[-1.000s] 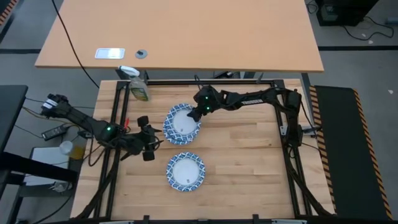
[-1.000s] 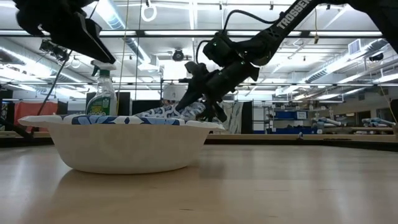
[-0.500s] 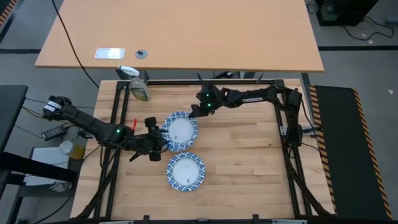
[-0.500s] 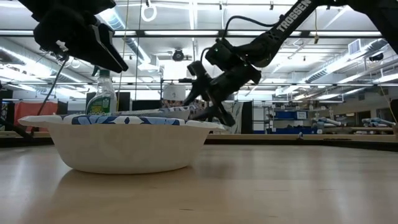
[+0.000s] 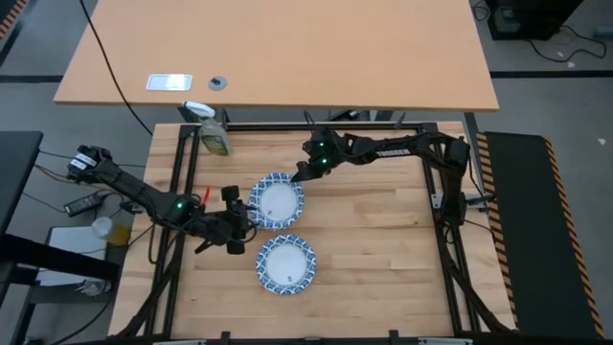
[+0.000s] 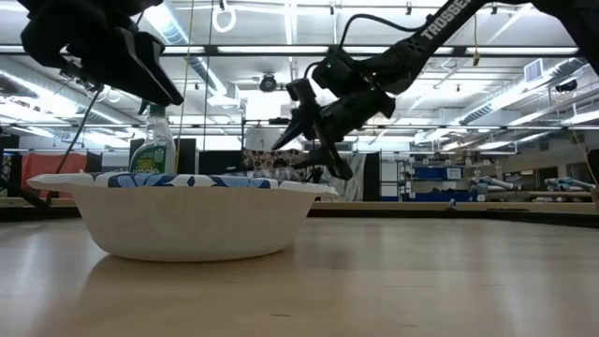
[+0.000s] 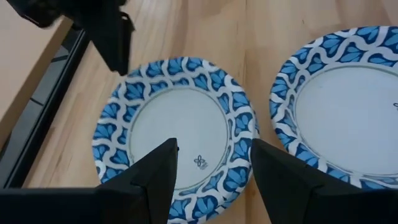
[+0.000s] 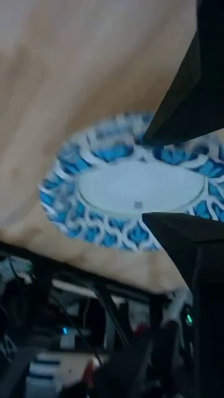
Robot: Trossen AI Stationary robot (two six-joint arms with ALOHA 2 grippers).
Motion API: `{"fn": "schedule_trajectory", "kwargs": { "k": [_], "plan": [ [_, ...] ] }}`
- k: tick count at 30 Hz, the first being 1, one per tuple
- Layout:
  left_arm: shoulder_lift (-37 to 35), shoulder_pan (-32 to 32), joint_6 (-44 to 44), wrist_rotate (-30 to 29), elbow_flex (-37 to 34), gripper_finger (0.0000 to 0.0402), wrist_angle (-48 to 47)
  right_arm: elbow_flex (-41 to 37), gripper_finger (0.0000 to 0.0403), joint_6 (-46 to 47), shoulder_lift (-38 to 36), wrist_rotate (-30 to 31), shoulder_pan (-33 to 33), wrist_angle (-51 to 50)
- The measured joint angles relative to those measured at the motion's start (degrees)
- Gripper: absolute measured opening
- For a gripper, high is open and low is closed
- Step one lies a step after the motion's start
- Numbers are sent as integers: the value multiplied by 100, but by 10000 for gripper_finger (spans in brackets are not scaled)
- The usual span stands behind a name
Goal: Nest bowls inside each other
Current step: Stack the white bowl on top of the stacked white bowls
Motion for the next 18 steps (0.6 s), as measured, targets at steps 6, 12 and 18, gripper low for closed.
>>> {"fn": "schedule_trajectory", "kwargs": {
  "k": [6, 12, 18],
  "plan": [
    [0, -99, -167, -1, 0, 205, -58, 0, 192, -813, -348, 510, -309, -796],
    [0, -144, -280, -2, 0, 205, -79, 0, 192, -1805, -749, 1781, -251, -1359],
    [0, -96, -280, 0, 0, 205, -184, 9, 192, -2626, -683, 2629, 375, -1144]
  ]
}}
